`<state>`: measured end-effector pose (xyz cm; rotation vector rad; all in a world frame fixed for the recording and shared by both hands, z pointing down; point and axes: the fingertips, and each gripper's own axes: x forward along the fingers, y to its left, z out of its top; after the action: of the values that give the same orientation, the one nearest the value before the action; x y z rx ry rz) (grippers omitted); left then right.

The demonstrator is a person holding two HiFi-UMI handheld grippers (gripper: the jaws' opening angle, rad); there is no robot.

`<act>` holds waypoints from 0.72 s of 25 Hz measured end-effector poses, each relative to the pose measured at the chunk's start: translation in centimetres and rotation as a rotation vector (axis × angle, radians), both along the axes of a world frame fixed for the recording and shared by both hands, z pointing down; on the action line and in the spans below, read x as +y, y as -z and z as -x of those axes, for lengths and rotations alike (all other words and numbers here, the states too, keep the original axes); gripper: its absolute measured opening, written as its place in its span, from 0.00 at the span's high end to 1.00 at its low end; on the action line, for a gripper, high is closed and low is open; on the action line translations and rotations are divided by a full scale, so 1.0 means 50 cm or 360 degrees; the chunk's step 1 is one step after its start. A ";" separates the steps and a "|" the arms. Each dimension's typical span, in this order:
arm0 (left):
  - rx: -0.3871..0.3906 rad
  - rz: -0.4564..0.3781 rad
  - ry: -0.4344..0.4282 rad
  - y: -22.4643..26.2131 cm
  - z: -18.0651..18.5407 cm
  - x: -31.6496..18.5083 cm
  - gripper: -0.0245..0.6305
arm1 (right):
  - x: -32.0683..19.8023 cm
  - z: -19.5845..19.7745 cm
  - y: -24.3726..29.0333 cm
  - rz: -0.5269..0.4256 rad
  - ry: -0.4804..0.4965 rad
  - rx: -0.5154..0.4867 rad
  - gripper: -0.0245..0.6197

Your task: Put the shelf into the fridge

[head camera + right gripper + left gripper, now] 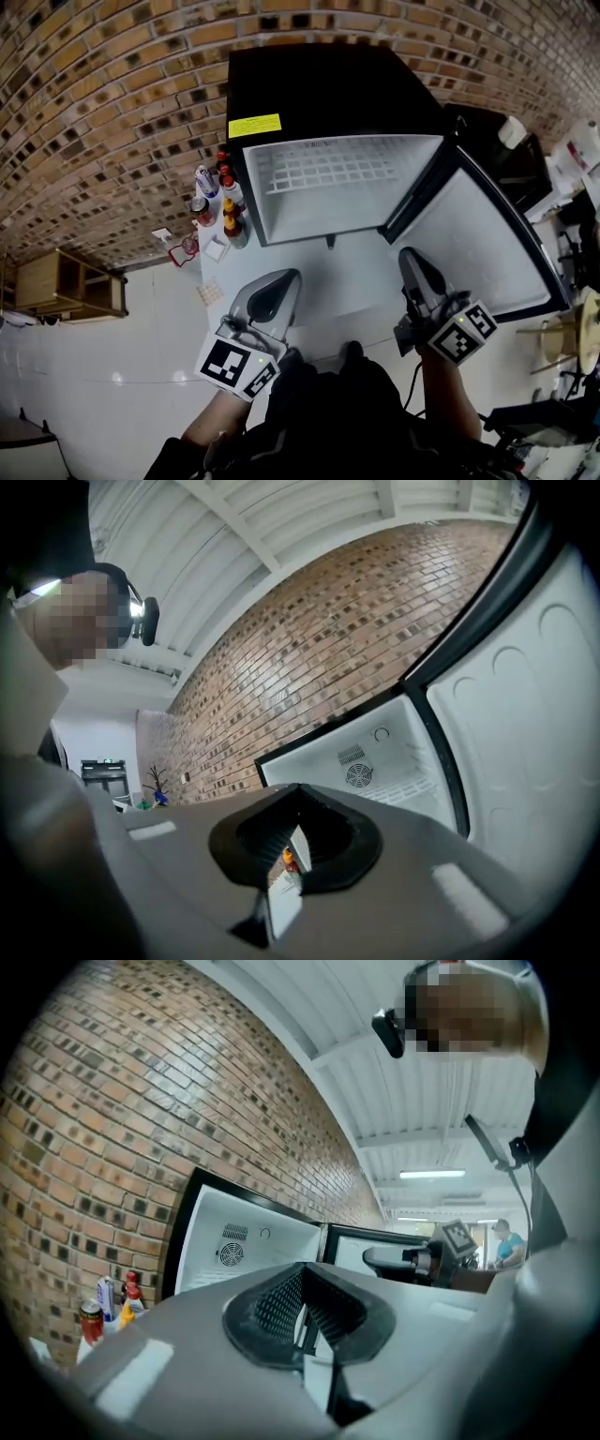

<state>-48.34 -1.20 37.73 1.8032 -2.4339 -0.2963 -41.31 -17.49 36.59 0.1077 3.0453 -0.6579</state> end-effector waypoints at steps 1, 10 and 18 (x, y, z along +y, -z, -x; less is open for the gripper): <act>0.0013 -0.0024 0.0007 0.009 0.007 -0.003 0.96 | -0.010 0.002 0.003 -0.0023 -0.0001 -0.0003 0.95; 0.0005 -0.0031 0.0170 0.044 0.011 -0.047 0.96 | -0.069 -0.002 0.025 -0.0367 0.0108 0.0001 0.95; 0.0025 -0.0010 0.0284 0.055 -0.003 -0.082 0.96 | -0.115 -0.008 0.021 -0.0299 0.0174 -0.0020 0.95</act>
<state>-48.20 -5.32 34.98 1.5818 -2.5899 -0.3311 -40.89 -23.23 35.52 0.2827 3.0998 -0.3721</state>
